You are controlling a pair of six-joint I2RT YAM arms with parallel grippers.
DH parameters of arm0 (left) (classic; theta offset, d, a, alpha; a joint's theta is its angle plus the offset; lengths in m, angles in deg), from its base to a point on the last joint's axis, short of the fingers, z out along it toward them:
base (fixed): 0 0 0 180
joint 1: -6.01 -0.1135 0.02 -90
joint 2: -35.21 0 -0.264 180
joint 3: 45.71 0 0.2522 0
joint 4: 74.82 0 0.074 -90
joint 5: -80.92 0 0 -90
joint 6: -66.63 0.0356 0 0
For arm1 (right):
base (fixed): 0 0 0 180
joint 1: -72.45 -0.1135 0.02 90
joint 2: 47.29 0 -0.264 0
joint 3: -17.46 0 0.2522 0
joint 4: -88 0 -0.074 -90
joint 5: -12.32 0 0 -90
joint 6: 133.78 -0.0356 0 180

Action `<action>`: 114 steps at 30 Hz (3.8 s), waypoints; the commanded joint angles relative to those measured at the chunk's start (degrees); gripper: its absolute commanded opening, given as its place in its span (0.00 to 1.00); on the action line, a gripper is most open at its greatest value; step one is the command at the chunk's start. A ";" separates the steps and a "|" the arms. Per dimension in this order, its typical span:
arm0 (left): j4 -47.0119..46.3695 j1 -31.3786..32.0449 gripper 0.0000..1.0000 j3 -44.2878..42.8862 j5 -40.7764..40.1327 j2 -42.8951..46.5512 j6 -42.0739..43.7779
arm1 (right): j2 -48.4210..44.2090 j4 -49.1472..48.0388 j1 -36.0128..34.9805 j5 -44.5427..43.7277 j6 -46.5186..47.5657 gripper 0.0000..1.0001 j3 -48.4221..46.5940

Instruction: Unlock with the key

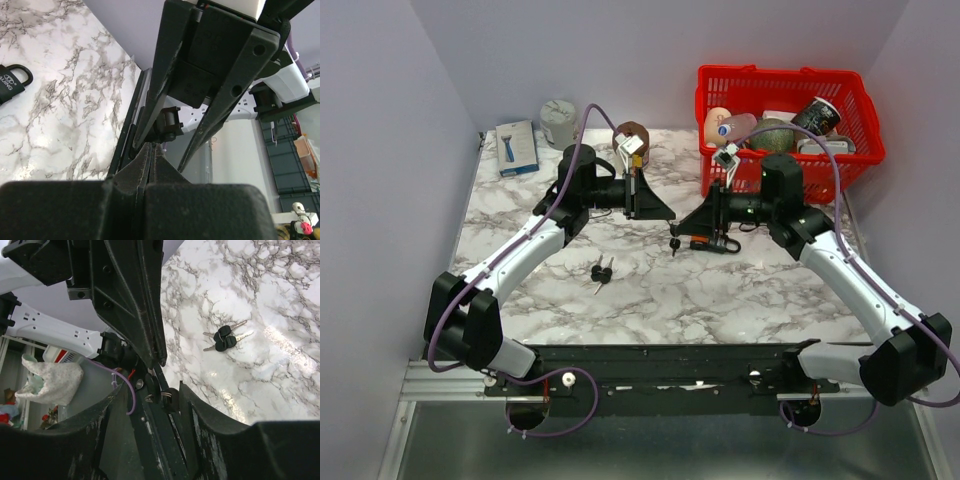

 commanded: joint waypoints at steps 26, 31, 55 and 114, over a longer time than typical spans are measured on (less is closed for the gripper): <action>9.14 0.90 0.99 -6.20 -21.13 -1.30 8.34 | -2.46 -11.92 1.15 -5.76 -11.18 0.01 9.38; 22.53 1.87 0.99 -12.54 -35.85 -7.71 10.38 | -7.29 -11.92 4.75 -16.91 -13.65 0.01 15.17; 48.20 15.05 0.86 -38.30 -54.85 -45.15 8.53 | -32.53 3.72 10.56 -43.75 -13.74 0.01 20.20; 61.57 21.64 0.52 -49.02 -54.24 -61.69 17.14 | -28.84 2.85 10.47 -42.61 -13.56 0.01 20.55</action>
